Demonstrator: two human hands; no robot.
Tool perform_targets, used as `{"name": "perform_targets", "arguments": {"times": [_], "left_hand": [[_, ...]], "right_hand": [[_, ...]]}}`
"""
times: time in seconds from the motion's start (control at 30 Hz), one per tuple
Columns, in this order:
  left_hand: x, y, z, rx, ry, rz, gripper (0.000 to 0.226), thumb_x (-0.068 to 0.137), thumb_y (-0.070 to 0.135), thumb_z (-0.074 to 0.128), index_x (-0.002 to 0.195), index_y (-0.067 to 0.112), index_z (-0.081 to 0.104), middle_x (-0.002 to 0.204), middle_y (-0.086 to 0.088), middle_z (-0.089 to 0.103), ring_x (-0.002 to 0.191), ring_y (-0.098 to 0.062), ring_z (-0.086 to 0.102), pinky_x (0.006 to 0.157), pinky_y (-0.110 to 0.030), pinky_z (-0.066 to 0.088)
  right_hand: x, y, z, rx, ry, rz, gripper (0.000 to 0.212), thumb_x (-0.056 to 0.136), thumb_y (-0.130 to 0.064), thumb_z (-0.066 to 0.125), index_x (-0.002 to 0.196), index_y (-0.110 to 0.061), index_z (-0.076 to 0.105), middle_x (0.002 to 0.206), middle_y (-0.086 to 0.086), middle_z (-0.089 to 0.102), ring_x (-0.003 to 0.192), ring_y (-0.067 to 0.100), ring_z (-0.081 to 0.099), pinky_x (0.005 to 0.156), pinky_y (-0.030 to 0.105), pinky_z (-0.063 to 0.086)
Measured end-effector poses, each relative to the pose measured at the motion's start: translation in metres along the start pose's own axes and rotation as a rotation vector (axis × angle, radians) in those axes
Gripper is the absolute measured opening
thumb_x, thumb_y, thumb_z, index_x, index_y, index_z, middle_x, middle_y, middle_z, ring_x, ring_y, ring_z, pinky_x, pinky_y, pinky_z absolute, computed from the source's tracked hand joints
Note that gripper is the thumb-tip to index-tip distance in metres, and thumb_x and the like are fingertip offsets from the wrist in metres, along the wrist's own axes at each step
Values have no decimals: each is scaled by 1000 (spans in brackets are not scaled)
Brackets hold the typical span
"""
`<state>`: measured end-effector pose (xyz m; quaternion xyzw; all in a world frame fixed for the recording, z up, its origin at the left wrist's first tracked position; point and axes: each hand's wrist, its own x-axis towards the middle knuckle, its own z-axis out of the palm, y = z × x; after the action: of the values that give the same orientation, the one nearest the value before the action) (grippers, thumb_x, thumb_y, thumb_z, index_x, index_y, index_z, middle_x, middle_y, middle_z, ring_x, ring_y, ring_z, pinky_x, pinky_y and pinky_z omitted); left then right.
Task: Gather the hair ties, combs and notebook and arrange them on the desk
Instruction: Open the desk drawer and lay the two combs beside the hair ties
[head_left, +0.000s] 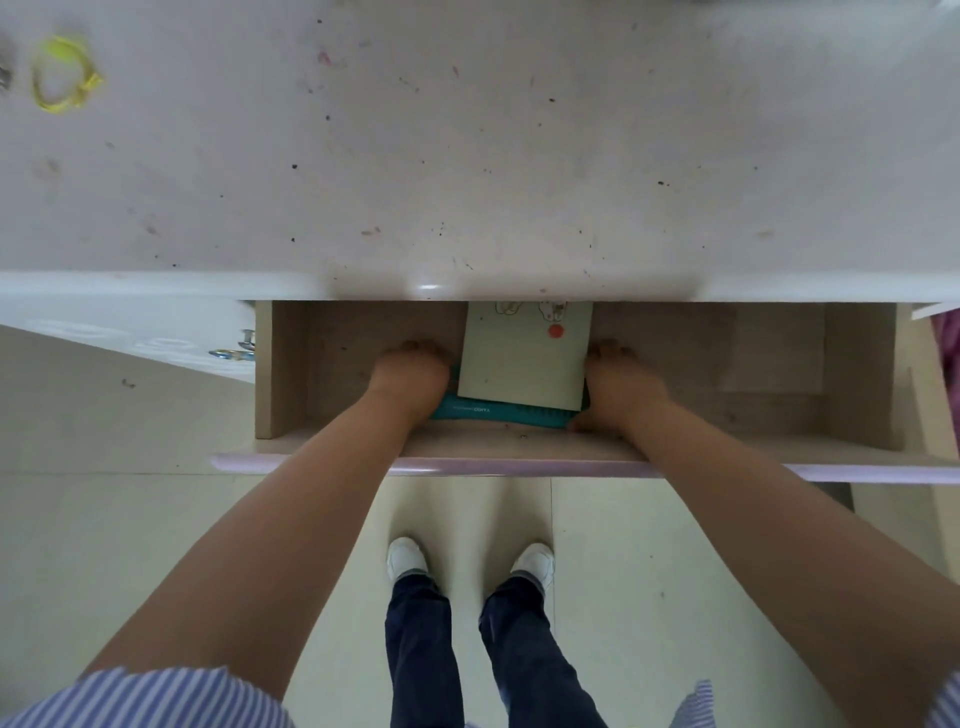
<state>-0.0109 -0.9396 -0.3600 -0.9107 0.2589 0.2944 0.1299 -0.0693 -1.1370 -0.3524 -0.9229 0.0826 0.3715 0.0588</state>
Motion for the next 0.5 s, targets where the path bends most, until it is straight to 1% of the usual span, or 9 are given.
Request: {"name": "perform_targets", "arguments": {"times": [0.07, 0.13, 0.2, 0.23, 0.27, 0.33, 0.4, 0.43, 0.5], "left_hand": [[1, -4, 0, -74, 2, -13, 27, 96, 8, 41, 120, 2, 51, 119, -17, 59, 105, -31, 57, 81, -37, 51], [-2, -12, -3, -167, 9, -37, 28, 94, 10, 42, 120, 3, 50, 113, -17, 62, 98, -32, 60, 71, -35, 48], [-15, -20, -7, -216, 43, -60, 26, 94, 13, 43, 117, 5, 50, 102, -17, 64, 89, -32, 61, 64, -32, 41], [-25, -24, -8, -226, 75, -68, 25, 94, 15, 43, 116, 6, 51, 93, -16, 63, 82, -31, 60, 61, -31, 40], [-36, -26, -10, -235, 111, -73, 24, 95, 17, 42, 114, 6, 50, 87, -14, 61, 76, -30, 58, 59, -30, 40], [-61, -30, -15, -247, 167, -81, 24, 95, 19, 42, 112, 4, 49, 89, -16, 64, 77, -33, 60, 58, -33, 39], [-87, -32, -18, -249, 198, -83, 25, 96, 21, 41, 109, 2, 49, 96, -18, 67, 82, -37, 62, 61, -37, 43], [-99, -34, -20, -252, 220, -81, 24, 96, 21, 40, 107, 2, 49, 97, -18, 68, 84, -38, 63, 64, -37, 45], [-122, -38, -27, -242, 257, -91, 23, 96, 23, 39, 102, 3, 50, 97, -18, 68, 86, -38, 64, 67, -38, 48]], "right_hand": [[-1, 3, -1, 41, -16, -32, 67, 71, -38, 76, 126, -12, 48, 130, 14, 48, 117, 30, 48, 95, 38, 49], [-5, 1, -2, 83, -72, -101, 42, 80, -30, 68, 115, -10, 58, 123, 16, 58, 110, 30, 55, 90, 33, 49], [-14, 3, -3, 152, -102, -117, 8, 85, -17, 62, 83, -10, 62, 103, 15, 66, 89, 27, 59, 72, 29, 47], [-21, 6, -4, 176, -88, -113, 22, 85, -12, 61, 65, -15, 52, 86, 10, 65, 75, 22, 54, 59, 26, 42], [-29, 9, -8, 197, -69, -119, 34, 84, -9, 61, 57, -18, 42, 71, 2, 56, 68, 19, 48, 51, 23, 35], [-48, 16, -18, 318, -20, -138, 26, 82, -6, 64, 64, -14, 47, 65, -5, 46, 71, 19, 46, 51, 18, 32], [-71, 19, -29, 393, 51, -178, 4, 81, -3, 65, 83, -6, 62, 77, 0, 54, 80, 17, 48, 66, 22, 42], [-80, 20, -35, 427, 97, -199, 9, 80, -1, 65, 89, -1, 64, 82, 4, 57, 81, 17, 49, 71, 25, 43], [-98, 17, -48, 517, 199, -250, 12, 78, 5, 63, 88, 1, 65, 82, 7, 59, 77, 18, 52, 67, 22, 42]]}}
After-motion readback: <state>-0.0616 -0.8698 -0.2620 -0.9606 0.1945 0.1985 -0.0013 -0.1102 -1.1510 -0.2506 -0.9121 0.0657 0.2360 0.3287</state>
